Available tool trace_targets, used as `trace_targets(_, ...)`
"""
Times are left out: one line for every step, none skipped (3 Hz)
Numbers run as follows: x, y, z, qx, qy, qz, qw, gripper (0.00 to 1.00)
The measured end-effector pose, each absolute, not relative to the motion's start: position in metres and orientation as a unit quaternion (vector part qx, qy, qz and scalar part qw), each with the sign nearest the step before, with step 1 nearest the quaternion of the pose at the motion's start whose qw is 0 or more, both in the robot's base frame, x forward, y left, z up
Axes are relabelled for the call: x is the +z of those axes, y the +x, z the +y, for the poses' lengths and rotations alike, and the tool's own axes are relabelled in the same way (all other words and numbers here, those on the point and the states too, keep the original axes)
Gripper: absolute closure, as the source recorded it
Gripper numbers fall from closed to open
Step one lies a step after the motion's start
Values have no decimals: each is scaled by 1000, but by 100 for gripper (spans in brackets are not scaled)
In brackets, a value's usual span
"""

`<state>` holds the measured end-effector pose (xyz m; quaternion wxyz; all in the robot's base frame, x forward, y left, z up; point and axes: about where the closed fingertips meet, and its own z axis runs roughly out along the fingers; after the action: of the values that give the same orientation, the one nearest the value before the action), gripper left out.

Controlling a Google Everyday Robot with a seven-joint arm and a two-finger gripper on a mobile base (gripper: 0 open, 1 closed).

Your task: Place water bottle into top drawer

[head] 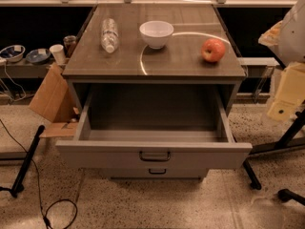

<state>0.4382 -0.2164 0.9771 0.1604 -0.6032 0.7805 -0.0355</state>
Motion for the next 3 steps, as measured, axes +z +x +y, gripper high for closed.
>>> trace_targets(978, 440, -215, -37, -605, 779, 161, 0)
trace_targets(991, 452, -198, -51, -624, 762, 168, 0)
trace_targets(1013, 482, -162, -67, -646, 738, 181, 0)
